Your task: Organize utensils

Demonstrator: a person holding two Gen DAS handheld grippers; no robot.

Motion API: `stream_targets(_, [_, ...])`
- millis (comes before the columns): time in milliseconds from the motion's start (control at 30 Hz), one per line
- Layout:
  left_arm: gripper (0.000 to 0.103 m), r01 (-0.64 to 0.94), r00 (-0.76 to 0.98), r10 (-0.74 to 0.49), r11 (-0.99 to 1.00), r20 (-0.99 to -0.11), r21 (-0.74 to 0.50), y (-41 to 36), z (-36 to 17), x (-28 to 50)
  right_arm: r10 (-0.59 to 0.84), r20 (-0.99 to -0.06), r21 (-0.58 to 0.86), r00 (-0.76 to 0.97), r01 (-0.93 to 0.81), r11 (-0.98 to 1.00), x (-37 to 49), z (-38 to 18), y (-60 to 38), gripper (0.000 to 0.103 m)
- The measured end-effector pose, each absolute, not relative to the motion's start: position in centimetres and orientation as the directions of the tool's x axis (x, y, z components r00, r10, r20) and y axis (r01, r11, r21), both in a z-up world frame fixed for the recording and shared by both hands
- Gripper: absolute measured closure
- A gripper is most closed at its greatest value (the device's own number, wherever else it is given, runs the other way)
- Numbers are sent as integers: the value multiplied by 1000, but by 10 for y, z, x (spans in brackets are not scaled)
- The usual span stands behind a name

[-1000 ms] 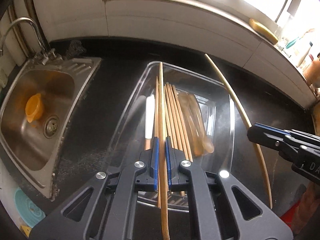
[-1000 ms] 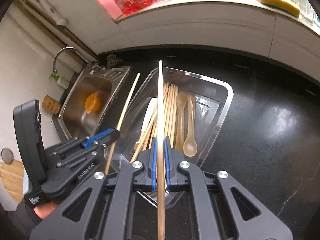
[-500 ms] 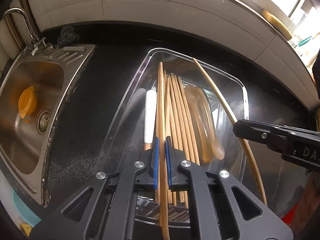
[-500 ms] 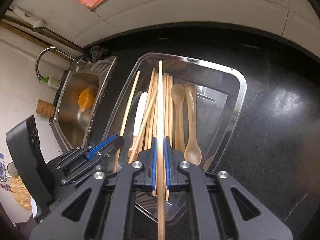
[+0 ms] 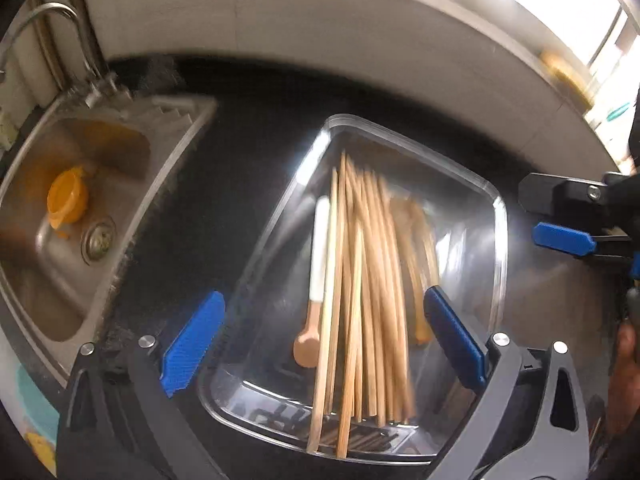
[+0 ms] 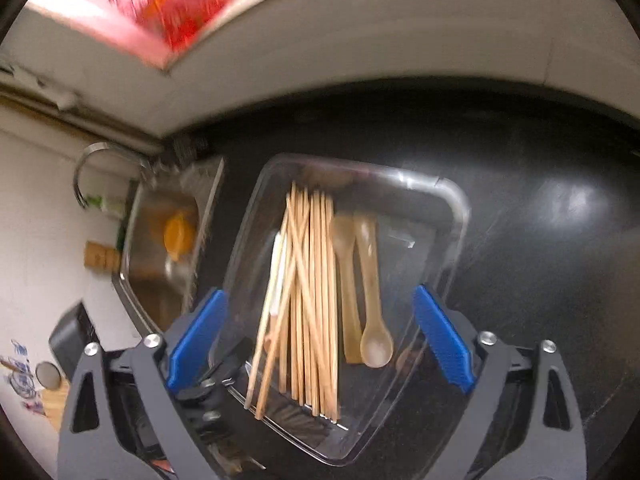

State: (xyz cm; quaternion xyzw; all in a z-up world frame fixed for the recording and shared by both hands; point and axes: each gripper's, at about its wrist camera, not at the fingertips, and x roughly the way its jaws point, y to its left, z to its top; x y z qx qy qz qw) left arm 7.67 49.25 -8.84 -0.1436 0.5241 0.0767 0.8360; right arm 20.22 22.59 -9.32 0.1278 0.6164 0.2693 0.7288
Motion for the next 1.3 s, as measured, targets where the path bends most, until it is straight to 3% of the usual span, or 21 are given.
stream_targets(200, [6,-300,444,-51,932,-895,-202,498,-78,65,596,-797,568,95,-218,794,200,-79,212,12])
stream_targets(467, [6,-281,458,-23,945,-889,-169,471,-64,59,622,-778,596,86,-212,775,181,-76,191,10])
stream_targets(800, [6,-222,461,-74,955,-884,-196,384,-45,48,577,-802,554,152,-168,815,126,-77,56,7])
stream_targets(1033, [6,-120,457,-172,960,-873,-252,277,-32,46,335,-903,320,270,-100,942,71,-67,-102,7])
stream_targets(1200, [6,-42,420,-205,969,-884,-244,206,-29,43,140,-917,129,373,-54,990,37,-52,-175,7])
stream_targets(1300, [6,-21,421,-194,975,-886,-223,177,-28,39,94,-911,85,401,-41,996,21,-48,-200,7])
